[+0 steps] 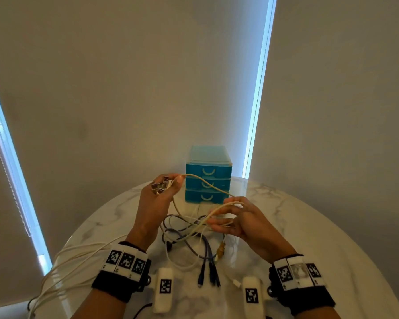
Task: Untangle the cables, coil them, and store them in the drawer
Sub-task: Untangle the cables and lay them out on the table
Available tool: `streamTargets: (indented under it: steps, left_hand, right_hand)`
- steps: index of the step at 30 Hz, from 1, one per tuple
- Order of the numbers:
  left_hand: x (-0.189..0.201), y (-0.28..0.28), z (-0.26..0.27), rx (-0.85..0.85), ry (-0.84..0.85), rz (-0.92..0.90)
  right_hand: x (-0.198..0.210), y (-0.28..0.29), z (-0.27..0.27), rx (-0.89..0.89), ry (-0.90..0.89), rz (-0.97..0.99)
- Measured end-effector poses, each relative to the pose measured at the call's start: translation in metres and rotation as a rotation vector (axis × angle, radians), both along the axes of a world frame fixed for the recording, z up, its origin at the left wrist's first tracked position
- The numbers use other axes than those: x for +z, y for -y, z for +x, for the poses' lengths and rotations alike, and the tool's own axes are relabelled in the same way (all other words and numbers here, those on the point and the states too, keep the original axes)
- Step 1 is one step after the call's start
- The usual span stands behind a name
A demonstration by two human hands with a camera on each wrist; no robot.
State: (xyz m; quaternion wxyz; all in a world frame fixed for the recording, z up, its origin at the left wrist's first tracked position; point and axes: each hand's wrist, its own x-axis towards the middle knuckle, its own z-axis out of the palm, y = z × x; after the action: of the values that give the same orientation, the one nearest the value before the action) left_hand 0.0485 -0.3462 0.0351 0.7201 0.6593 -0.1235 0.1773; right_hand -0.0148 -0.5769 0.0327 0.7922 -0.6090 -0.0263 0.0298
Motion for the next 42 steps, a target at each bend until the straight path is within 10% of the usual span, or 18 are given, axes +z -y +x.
streamTargets:
  steps: [7,15,23,33,42]
  left_hand:
    - [0.002,-0.008,-0.004,-0.197,-0.021,-0.074]
    - [0.007,-0.011,-0.016,-0.467,-0.255,0.759]
    - [0.008,-0.009,-0.011,-0.238,-0.151,0.319]
    - [0.012,-0.018,-0.006,-0.476,-0.19,-0.102]
    - [0.011,-0.019,-0.001,-0.204,-0.06,-0.289]
  right_hand:
    - [0.007,0.005,-0.012,0.115,0.021,0.401]
    - [0.013,0.01,-0.003,-0.455,0.217,0.453]
    - [-0.007,-0.021,0.0,0.051,0.379,-0.761]
    - [-0.016,-0.008,0.009,0.005,0.288,-0.795]
    - [-0.006,0.004,-0.001,-0.191,0.345,-0.586]
